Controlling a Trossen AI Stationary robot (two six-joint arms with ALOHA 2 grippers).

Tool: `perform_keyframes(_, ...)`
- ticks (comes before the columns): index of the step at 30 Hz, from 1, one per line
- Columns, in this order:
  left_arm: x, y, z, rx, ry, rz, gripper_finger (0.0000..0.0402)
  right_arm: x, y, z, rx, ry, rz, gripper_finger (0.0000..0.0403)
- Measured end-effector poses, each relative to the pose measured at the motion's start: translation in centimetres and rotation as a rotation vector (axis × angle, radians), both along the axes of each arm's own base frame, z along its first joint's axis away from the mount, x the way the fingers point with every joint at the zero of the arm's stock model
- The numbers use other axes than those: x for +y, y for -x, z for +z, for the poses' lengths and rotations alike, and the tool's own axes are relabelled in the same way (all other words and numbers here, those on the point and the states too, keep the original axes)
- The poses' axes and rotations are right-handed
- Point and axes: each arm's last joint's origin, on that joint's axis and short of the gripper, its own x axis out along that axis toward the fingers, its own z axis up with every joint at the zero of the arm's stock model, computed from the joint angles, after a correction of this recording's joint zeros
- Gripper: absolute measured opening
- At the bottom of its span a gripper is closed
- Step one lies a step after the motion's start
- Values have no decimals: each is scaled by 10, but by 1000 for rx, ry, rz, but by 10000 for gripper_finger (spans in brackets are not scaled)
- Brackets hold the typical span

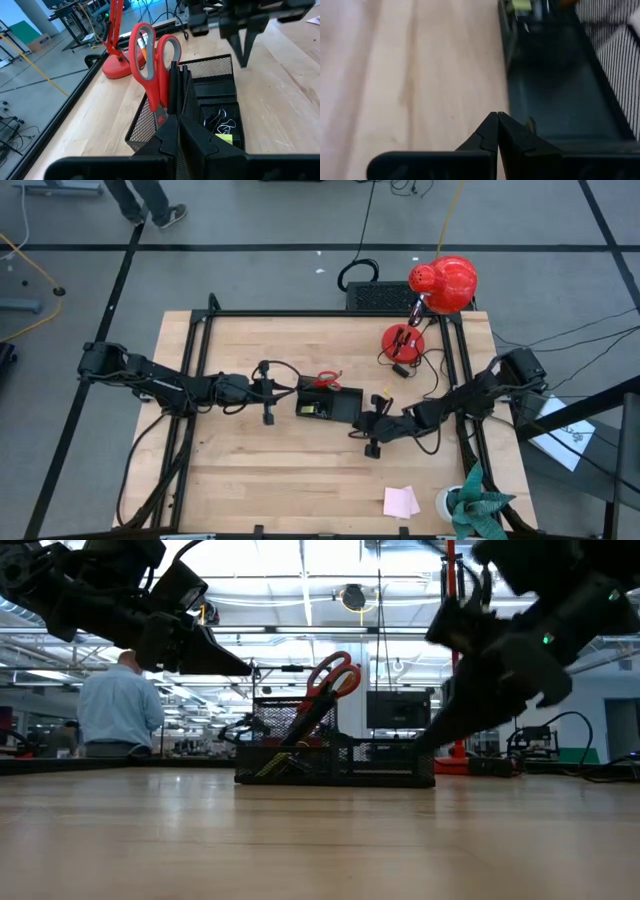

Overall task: Pick and place office supplies into organizer
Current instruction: Adjust the desk organizer, then put the sticky notes into the desk organizer

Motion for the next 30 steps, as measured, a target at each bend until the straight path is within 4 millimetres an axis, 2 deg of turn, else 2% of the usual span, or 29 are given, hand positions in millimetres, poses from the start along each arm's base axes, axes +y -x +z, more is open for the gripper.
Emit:
perform_keyframes(8,0,0,0,0,0,0,26,-18,-5,-16,70,-21,-80,0)
perform_keyframes(16,0,0,-1,8,-1,0,26,-21,-8,-12,40,-7,-45,0)
perform_keyframes(20,0,0,-1,9,0,0,26,-15,-7,-6,26,17,41,0)
perform_keyframes(24,0,1,-2,17,2,1,26,-2,-3,3,23,-63,212,3)
perform_keyframes(27,0,1,-2,13,18,6,26,11,2,11,5,-112,325,7)
perform_keyframes(30,0,1,-2,13,22,7,26,33,8,22,6,-65,383,5)
